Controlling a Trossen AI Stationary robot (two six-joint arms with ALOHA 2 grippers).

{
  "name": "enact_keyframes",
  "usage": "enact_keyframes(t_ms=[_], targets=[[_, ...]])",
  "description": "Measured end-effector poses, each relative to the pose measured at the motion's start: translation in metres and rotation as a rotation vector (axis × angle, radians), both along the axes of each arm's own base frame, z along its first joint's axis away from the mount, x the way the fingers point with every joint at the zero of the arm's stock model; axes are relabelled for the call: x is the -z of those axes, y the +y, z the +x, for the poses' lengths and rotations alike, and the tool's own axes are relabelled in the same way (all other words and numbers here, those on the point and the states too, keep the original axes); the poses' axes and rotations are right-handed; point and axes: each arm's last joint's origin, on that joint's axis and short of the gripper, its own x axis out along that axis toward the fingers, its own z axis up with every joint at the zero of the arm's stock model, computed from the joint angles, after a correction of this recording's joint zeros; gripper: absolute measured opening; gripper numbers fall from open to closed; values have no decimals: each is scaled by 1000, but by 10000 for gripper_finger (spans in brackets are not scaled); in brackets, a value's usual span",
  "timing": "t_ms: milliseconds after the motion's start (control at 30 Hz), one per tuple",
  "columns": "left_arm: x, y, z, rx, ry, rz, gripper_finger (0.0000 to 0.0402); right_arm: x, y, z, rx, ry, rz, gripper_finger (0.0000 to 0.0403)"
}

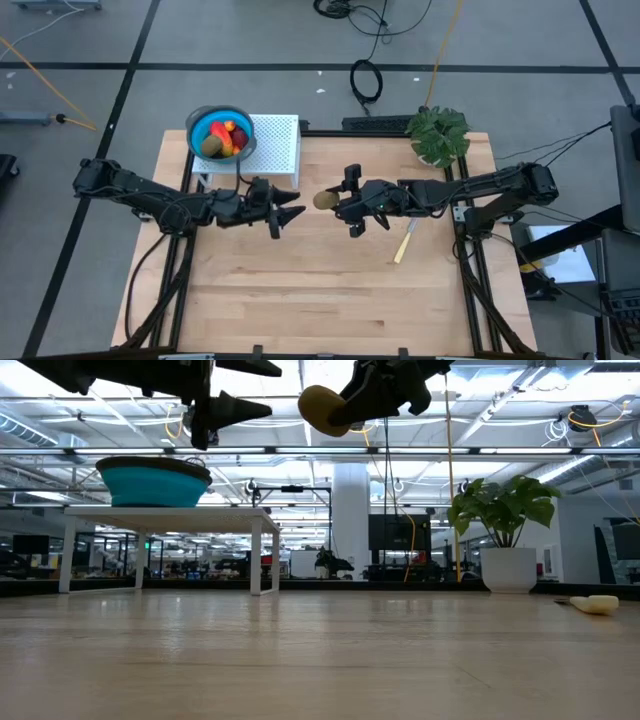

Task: Pick & Place Fruit
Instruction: Put the kiwi into the blue strainer bowl on the shelf

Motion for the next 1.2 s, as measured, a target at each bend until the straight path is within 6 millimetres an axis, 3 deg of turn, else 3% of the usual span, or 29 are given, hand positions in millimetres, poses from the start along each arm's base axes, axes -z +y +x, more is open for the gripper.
enact_keyframes(t_ms=[167,333,500,900,1200], targets=[[-1,2,0,4,-11,2,303,-1,0,0,0,-10,2,199],[-3,2,1,-18,-35,-8,324,-2,0,1,1,-24,5,199],[-1,1,11,-32,-98,10,326,-2,2,1,-5,-24,5,199],[3,2,55,4,-30,62,326,-1,12,0,-31,-17,2,199],[2,2,62,29,39,2,326,-2,24,-2,-8,-18,-31,199]])
